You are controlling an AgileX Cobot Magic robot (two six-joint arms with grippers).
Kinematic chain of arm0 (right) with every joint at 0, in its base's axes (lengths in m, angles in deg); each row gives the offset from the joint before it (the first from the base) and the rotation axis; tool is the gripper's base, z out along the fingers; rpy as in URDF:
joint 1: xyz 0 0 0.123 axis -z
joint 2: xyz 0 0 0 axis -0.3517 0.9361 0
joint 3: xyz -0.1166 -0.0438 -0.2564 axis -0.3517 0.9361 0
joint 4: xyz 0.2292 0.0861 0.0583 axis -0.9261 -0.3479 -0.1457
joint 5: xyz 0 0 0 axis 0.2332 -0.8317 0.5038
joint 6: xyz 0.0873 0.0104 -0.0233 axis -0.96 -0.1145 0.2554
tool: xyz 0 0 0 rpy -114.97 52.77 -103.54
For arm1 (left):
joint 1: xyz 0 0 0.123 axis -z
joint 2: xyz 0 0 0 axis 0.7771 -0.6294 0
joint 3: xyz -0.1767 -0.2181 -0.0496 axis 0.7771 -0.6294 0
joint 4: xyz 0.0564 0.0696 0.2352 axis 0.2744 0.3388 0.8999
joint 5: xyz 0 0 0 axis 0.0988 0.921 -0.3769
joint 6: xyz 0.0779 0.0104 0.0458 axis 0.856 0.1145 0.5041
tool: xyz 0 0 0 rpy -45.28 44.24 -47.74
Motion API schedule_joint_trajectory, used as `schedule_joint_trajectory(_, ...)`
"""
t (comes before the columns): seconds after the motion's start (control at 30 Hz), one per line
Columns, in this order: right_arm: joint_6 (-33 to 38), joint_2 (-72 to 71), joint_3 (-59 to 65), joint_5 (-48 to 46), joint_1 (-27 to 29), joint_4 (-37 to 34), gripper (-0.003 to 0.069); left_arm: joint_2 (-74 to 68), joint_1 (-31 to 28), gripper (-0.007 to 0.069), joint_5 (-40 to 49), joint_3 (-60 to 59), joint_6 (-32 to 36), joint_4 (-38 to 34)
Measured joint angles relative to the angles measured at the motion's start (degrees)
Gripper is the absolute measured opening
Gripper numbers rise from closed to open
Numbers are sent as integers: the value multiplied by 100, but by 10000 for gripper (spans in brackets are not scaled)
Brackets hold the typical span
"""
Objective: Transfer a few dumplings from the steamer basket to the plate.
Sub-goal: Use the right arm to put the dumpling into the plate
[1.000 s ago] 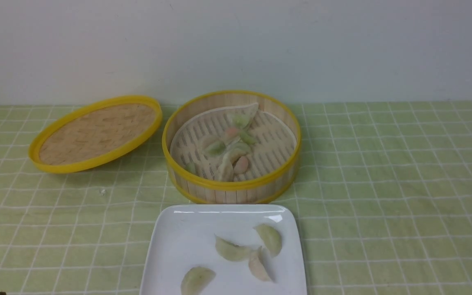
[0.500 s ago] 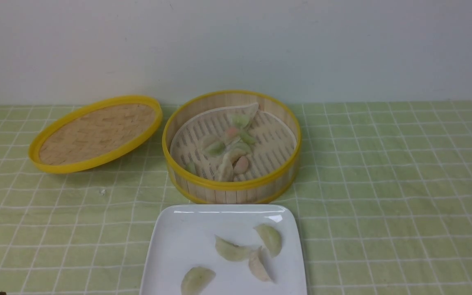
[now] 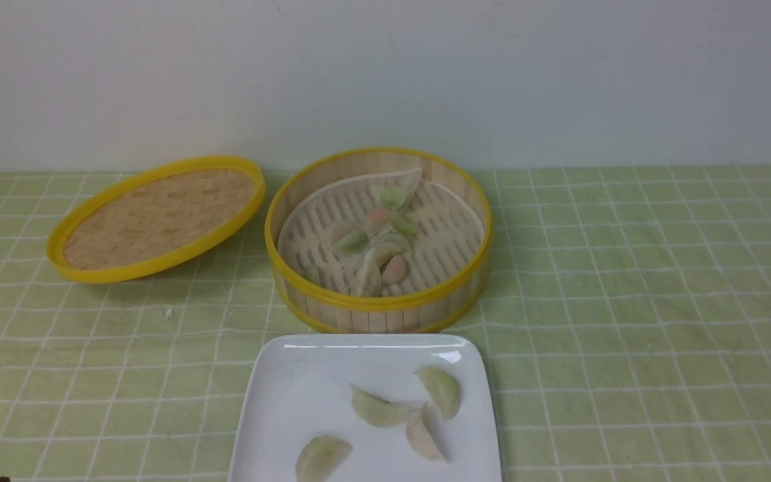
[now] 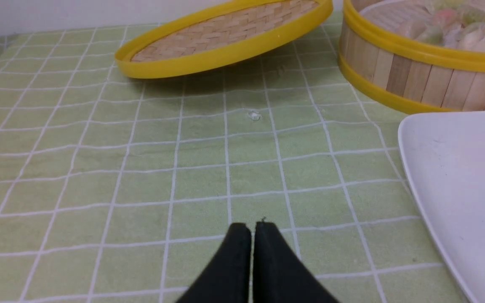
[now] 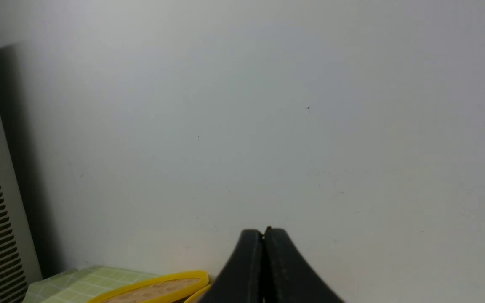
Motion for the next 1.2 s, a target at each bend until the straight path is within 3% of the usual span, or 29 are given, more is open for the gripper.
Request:
schedule_joint_trajectory(0.13, 424, 0, 57, 89, 0, -565, -14, 0, 0, -6, 0, 0, 5, 0)
schedule_joint_trajectory(0.27, 1378, 0, 355, 387, 0, -1324, -14, 0, 0, -6, 0, 0, 5, 0)
schedule_joint_trajectory(0.6, 1692, 0, 1014, 742, 82, -1567, -14, 0, 0, -6, -2, 0, 5, 0)
schedule_joint_trajectory(0.73, 1732, 0, 1385, 743, 648, -1578, -14, 0, 0, -6, -2, 0, 5, 0)
schedule_joint_trajectory(1.0, 1784, 5, 2460, 763, 2401, -1459, -14, 0, 0, -6, -2, 0, 5, 0)
schedule_joint_trajectory(1.2, 1784, 5, 3452, 763, 2924, -1350, -14, 0, 0, -6, -2, 0, 5, 0)
